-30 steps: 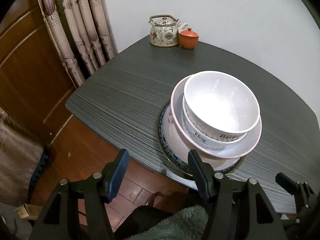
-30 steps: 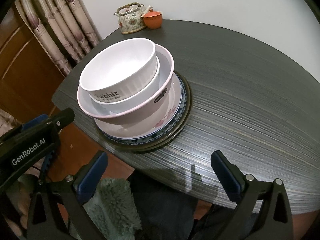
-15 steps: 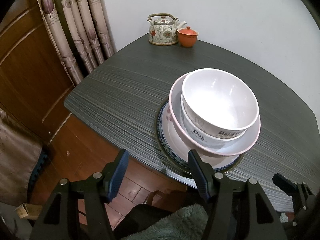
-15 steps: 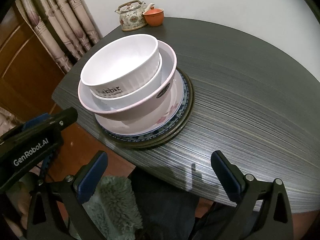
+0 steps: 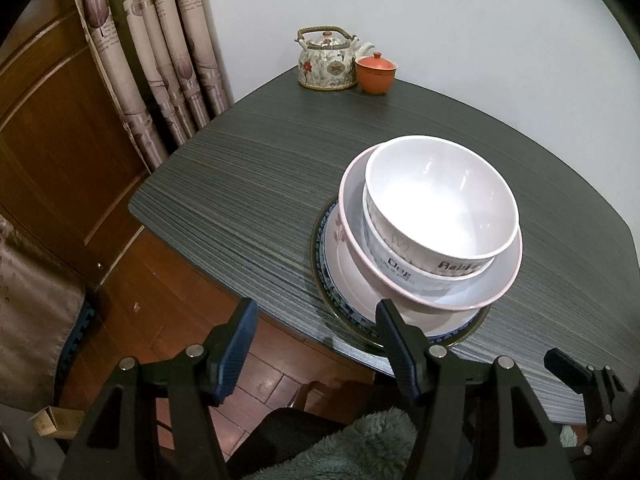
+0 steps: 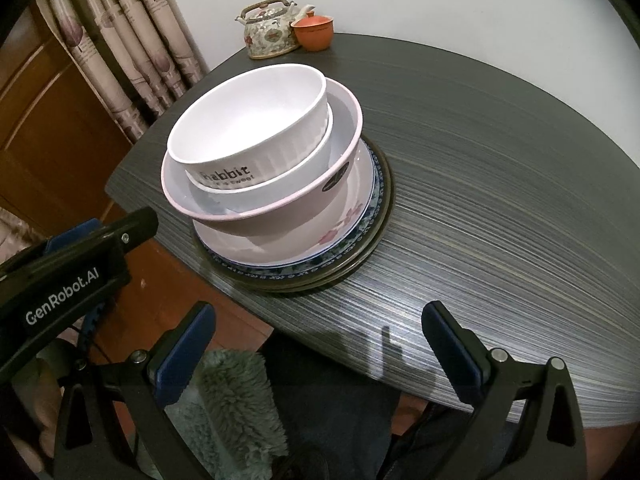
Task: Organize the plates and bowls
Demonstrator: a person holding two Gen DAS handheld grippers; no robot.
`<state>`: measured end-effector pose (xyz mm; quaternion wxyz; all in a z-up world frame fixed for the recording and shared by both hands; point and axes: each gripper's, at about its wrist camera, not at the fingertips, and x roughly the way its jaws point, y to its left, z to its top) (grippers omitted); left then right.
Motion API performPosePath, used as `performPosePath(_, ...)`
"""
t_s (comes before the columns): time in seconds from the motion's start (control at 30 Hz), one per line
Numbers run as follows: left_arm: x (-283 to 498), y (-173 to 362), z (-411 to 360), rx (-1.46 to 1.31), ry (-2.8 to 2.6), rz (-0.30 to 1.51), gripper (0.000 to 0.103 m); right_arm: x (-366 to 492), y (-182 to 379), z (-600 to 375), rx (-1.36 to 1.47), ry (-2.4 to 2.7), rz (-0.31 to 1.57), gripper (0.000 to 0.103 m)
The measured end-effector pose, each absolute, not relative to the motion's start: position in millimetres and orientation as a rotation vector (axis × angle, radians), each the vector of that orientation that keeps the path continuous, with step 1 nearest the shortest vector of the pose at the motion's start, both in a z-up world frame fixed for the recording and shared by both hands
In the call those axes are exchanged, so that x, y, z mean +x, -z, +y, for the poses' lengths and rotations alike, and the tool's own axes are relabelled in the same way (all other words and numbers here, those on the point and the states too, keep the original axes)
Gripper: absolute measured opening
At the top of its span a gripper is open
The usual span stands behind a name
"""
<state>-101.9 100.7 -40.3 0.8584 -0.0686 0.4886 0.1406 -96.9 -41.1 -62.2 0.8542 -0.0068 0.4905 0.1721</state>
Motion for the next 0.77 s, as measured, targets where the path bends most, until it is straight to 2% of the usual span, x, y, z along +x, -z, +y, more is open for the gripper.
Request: performPosePath(0.77, -98.1, 48.9, 104.7, -0.157, -0.264, 1.047, 0.063, -97.8, 66.8, -41.1, -0.007, -0.363, 1.052, 0.102)
